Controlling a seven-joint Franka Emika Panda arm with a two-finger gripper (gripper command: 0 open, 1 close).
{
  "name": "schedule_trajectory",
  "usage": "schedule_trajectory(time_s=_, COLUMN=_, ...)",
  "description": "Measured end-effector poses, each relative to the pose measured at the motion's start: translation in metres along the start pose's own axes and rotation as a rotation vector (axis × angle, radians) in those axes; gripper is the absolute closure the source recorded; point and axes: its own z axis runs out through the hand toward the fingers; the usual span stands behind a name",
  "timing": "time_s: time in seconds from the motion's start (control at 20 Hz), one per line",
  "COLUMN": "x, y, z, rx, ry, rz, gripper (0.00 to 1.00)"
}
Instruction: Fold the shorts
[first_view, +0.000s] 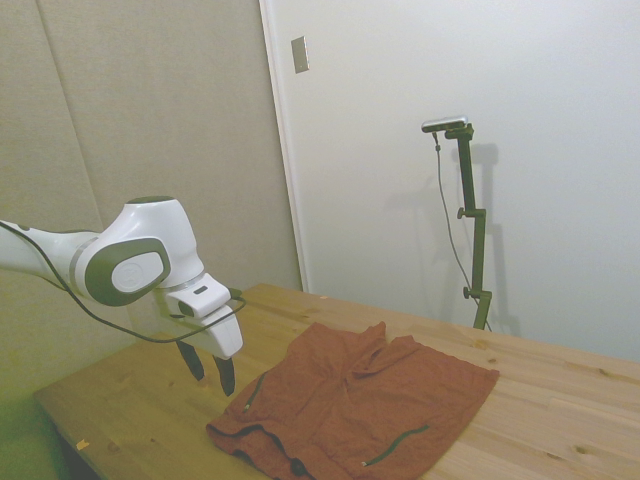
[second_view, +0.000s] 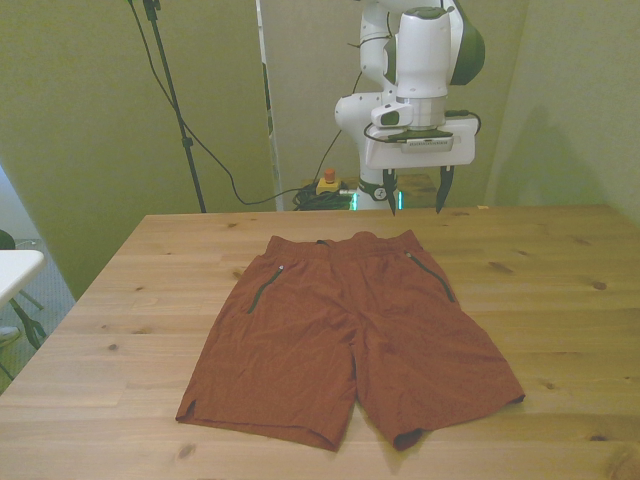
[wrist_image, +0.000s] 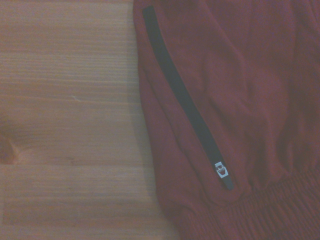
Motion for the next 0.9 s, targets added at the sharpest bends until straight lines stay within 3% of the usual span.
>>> schedule_trajectory(time_s=0.1, x=0.0, y=0.0, z=0.002, rx=-0.011, ry=0.006, rz=-0.007, gripper=0.0)
schedule_trajectory(time_s=0.25, x=-0.018, y=-0.026, z=0.0, rx=-0.076, ry=0.111, rz=-0.058, gripper=0.0)
schedule_trajectory(time_s=0.5, x=-0.078, y=-0.076, z=0.019, rx=-0.208, ry=0.324, rz=-0.215, gripper=0.0)
schedule_trajectory(time_s=0.7, x=-0.112, y=-0.08, z=0.043, rx=-0.369, ry=0.463, rz=-0.308, gripper=0.0)
schedule_trajectory(time_s=0.9, x=-0.112, y=-0.061, z=0.05, rx=-0.554, ry=0.599, rz=-0.35, gripper=0.0)
